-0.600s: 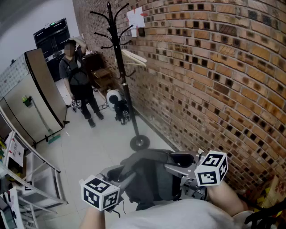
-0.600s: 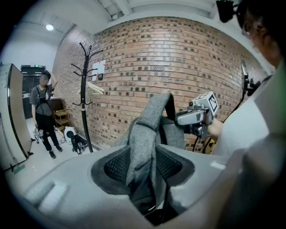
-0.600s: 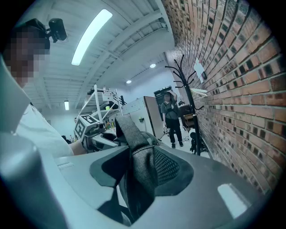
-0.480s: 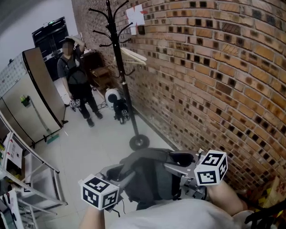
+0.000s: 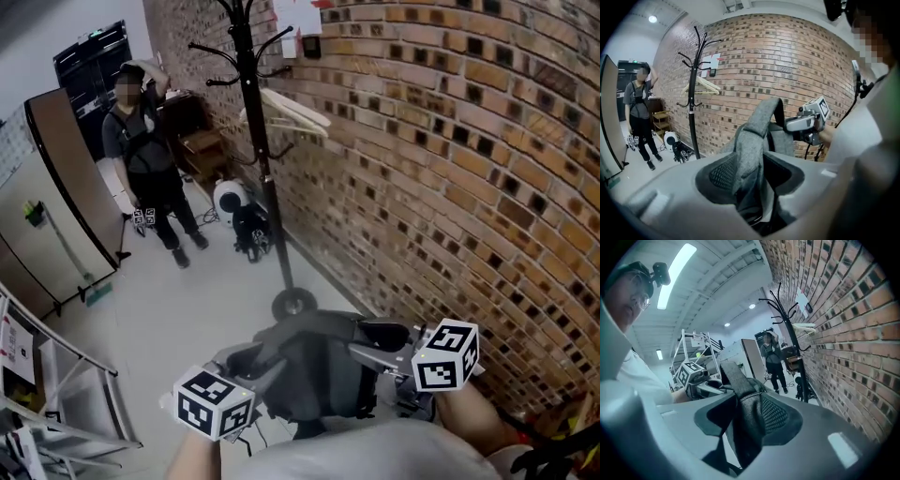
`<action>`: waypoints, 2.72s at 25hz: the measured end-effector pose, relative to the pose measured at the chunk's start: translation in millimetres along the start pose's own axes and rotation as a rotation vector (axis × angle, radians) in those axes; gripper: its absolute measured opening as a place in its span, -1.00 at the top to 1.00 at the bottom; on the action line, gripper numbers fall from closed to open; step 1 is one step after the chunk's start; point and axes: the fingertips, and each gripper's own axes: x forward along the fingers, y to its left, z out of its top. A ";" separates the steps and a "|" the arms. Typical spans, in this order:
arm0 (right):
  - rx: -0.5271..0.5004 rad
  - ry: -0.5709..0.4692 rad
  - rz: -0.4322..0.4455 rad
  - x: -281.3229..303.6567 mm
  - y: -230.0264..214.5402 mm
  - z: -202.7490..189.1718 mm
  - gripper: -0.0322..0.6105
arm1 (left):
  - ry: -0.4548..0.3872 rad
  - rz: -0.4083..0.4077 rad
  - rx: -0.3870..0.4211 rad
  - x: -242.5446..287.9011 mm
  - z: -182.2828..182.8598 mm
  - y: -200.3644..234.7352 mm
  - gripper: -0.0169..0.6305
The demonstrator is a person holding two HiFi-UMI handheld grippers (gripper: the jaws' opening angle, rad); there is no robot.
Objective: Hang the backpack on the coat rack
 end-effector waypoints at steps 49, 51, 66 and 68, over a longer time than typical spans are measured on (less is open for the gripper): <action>0.084 0.107 0.054 271.2 -303.3 149.3 0.39 | 0.103 0.034 -0.058 199.3 126.8 356.8 0.42; 0.090 0.111 0.059 278.0 -312.5 152.6 0.39 | 0.106 0.035 -0.067 205.3 129.6 365.7 0.42; 0.164 0.163 0.039 316.6 -368.1 134.7 0.39 | 0.153 -0.006 -0.117 252.2 115.6 408.1 0.44; 0.174 0.169 0.039 317.7 -371.2 126.8 0.39 | 0.141 -0.021 -0.117 257.6 110.7 407.4 0.44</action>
